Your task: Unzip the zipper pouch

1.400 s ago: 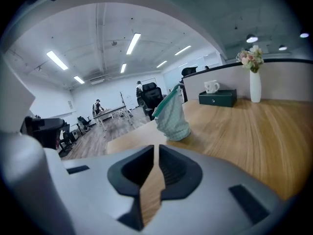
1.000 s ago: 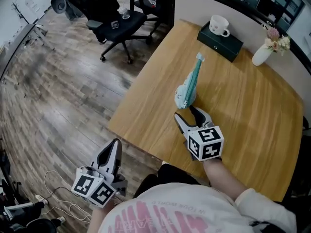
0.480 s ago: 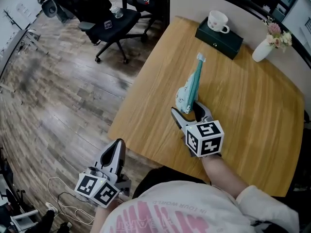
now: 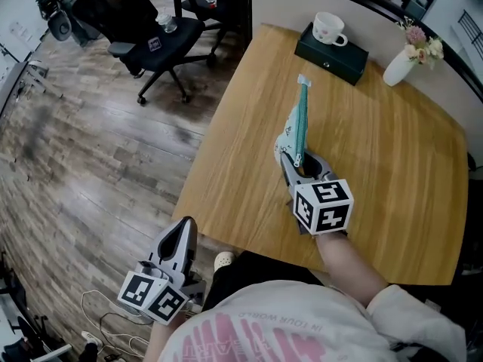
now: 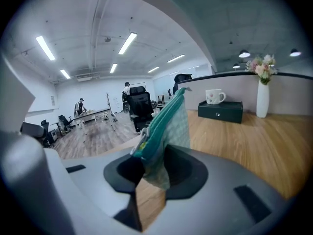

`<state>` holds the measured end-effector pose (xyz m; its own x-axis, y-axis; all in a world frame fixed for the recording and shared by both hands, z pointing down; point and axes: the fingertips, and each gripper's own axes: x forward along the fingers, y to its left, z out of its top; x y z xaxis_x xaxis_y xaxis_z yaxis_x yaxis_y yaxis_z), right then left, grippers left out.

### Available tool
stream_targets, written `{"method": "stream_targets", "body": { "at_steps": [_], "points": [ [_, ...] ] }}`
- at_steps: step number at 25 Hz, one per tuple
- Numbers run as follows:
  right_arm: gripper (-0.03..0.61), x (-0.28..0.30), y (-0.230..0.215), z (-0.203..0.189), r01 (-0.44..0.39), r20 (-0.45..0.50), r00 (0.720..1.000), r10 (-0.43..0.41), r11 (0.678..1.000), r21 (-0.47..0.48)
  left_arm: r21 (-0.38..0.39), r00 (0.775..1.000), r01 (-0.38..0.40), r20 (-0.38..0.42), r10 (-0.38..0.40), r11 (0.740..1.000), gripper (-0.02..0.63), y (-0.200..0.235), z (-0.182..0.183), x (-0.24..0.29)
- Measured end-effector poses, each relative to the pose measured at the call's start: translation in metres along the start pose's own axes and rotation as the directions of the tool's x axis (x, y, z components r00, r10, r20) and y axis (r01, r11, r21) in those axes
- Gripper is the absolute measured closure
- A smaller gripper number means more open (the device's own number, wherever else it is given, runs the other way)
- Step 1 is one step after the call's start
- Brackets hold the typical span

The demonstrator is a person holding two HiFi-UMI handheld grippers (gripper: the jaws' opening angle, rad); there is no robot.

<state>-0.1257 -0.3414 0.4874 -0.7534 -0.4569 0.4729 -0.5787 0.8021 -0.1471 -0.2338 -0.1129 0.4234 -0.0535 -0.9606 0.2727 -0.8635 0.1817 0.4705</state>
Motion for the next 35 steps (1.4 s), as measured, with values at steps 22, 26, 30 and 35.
{"method": "stream_targets", "body": {
  "at_steps": [22,26,30,35],
  "points": [
    [0.572,-0.129,0.146,0.072,-0.044,0.039,0.998,0.053,0.977,-0.211,0.413,0.662,0.733,-0.255,-0.704,0.540,0.556,-0.121,0.086,-0.013],
    [0.572,-0.151,0.172,0.075,-0.076,-0.054,0.997,0.061,0.936,-0.344,0.504,0.537,0.799,-0.354,-0.766,0.328,0.527,-0.170,0.092,-0.031],
    [0.572,-0.158,0.185,0.068,-0.078,-0.095,0.994,0.046,0.925,-0.373,0.548,0.475,0.819,-0.478,-0.739,0.172,0.459,-0.187,0.078,-0.039],
    [0.572,-0.158,0.197,0.048,-0.078,-0.163,0.987,0.008,0.900,-0.429,0.529,0.395,0.848,-0.583,-0.710,0.037,0.439,-0.195,0.063,-0.049]
  ]
}}
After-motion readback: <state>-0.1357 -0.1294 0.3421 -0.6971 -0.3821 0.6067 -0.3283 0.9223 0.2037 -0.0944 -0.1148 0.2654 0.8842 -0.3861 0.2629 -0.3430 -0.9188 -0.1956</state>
